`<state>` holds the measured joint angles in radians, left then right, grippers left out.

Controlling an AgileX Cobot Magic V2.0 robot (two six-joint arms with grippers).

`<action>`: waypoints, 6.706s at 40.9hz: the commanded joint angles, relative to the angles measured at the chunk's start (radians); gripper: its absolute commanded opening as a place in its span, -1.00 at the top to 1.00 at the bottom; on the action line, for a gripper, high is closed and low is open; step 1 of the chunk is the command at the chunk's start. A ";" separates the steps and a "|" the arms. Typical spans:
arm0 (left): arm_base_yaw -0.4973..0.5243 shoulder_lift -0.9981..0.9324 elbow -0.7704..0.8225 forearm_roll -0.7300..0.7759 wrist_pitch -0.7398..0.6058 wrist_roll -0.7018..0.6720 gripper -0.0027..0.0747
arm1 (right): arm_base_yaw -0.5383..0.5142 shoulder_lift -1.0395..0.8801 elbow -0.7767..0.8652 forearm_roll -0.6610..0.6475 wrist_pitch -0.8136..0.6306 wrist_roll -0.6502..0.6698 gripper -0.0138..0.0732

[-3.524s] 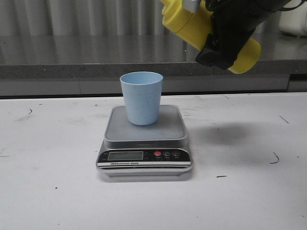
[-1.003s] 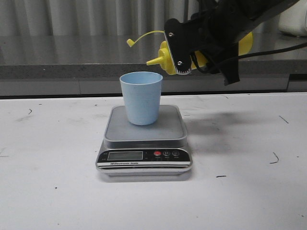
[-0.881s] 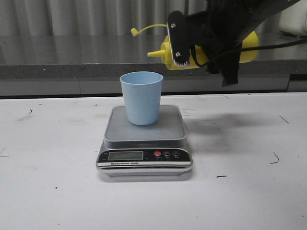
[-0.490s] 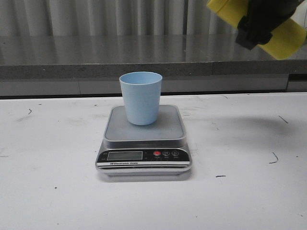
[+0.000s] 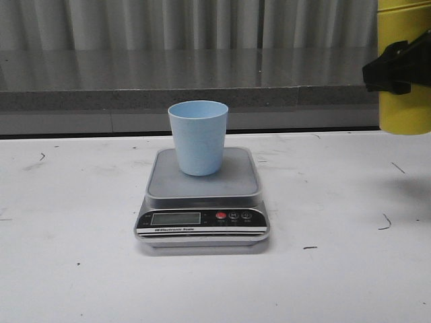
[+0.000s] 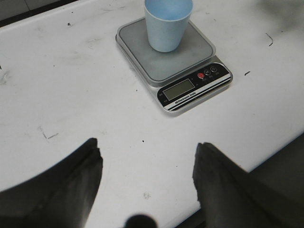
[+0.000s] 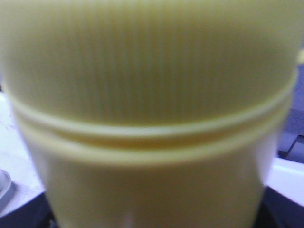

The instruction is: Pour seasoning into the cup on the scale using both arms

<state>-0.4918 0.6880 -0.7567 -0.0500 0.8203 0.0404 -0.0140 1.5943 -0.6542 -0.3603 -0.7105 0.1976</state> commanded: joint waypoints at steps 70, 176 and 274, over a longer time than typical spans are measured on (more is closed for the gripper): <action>-0.006 -0.001 -0.023 -0.011 -0.070 -0.003 -0.15 | 0.027 0.251 0.078 0.187 -0.512 -0.124 -0.59; -0.006 -0.001 -0.023 -0.011 -0.070 -0.003 -0.15 | 0.177 -1.383 0.128 0.274 1.378 -0.168 -0.57; 0.462 -0.714 0.781 0.018 -0.893 -0.003 0.98 | 0.177 -1.383 0.128 0.274 1.391 -0.168 0.94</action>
<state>-0.0208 -0.0036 0.0079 -0.0305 0.0307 0.0404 0.1635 0.1991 -0.4948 -0.0750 0.7495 0.0386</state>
